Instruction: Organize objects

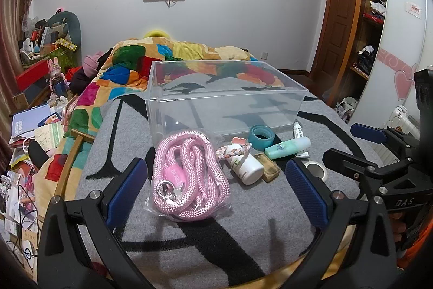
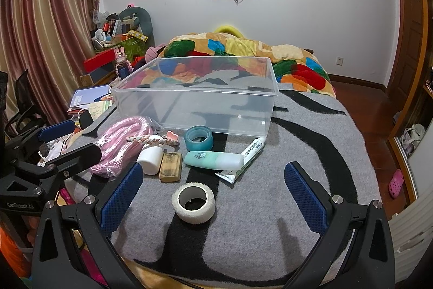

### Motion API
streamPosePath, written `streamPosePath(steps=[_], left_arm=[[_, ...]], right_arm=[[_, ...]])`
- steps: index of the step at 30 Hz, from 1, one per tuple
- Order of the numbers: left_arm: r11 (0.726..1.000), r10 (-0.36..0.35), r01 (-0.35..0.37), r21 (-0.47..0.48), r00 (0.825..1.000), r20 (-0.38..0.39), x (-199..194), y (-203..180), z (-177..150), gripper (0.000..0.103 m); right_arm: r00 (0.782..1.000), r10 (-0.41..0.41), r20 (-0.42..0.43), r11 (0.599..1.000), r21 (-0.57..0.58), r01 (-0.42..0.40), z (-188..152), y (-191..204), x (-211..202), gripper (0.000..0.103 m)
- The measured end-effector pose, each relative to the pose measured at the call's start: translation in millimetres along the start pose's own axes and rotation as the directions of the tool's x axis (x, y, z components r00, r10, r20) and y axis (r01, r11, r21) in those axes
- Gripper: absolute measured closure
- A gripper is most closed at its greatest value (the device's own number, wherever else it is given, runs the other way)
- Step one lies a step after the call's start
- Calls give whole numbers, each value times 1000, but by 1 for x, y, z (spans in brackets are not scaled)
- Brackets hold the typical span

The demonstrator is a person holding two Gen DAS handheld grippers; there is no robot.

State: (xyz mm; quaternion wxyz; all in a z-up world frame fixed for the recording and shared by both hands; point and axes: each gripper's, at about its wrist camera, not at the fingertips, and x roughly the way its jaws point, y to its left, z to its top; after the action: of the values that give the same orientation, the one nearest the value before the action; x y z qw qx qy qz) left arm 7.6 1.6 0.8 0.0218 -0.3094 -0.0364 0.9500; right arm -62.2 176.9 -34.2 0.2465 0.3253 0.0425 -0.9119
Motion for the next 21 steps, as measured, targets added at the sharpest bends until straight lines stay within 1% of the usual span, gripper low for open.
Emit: streamPosePath(steps=[21], left_arm=[[1000, 0, 0, 0, 1000, -2, -1, 1, -1, 0]], right_arm=[[1000, 9, -2, 1000, 5, -9, -2, 3, -1, 0]])
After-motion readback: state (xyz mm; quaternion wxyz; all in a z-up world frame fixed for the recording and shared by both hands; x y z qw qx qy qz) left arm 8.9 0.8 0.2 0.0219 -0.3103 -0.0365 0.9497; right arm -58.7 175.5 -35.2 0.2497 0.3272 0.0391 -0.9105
